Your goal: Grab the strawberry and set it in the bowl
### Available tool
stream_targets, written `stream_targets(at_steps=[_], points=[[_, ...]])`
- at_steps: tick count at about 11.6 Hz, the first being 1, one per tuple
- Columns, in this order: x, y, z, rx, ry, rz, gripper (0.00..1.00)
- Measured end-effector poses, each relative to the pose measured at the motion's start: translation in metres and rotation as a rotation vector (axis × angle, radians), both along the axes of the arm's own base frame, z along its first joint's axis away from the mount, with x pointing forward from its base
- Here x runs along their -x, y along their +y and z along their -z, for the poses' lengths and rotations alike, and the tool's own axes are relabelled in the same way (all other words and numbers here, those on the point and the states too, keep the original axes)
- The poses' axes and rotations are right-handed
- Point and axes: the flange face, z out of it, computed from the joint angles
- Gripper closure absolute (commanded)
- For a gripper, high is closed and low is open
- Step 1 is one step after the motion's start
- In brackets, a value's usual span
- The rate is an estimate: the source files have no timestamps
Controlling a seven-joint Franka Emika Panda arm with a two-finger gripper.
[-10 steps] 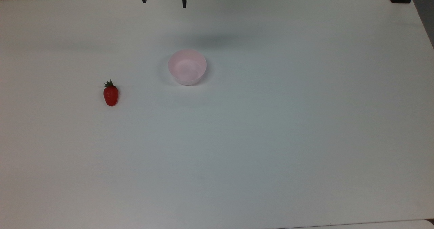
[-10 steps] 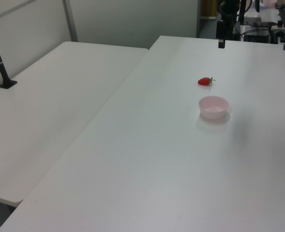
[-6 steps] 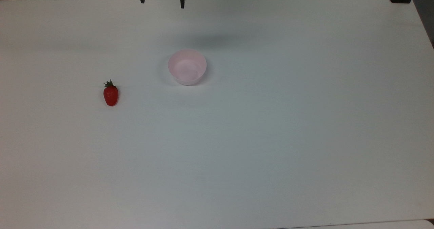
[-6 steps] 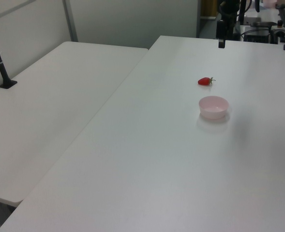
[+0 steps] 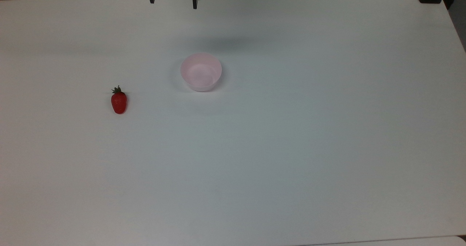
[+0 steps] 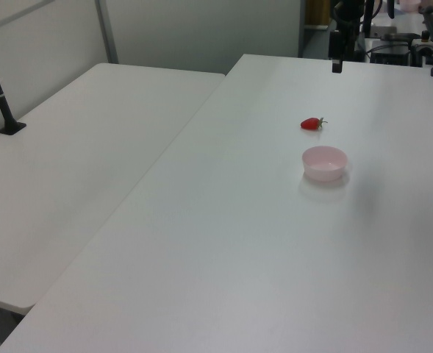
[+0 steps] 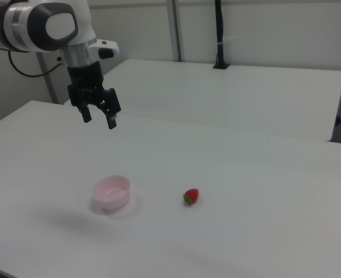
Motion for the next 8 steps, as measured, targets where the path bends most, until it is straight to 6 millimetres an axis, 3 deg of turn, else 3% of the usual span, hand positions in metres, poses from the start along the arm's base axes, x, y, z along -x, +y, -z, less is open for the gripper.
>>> stream_targets(at_steps=[2,5,8], points=[[0.001,-0.020,0.000,0.001,0.002,-0.001,0.00],[-0.003,-0.077,0.015,-0.002,0.015,0.008,0.00],[-0.024,-0.149,0.062,0.031,-0.007,0.055,0.00]])
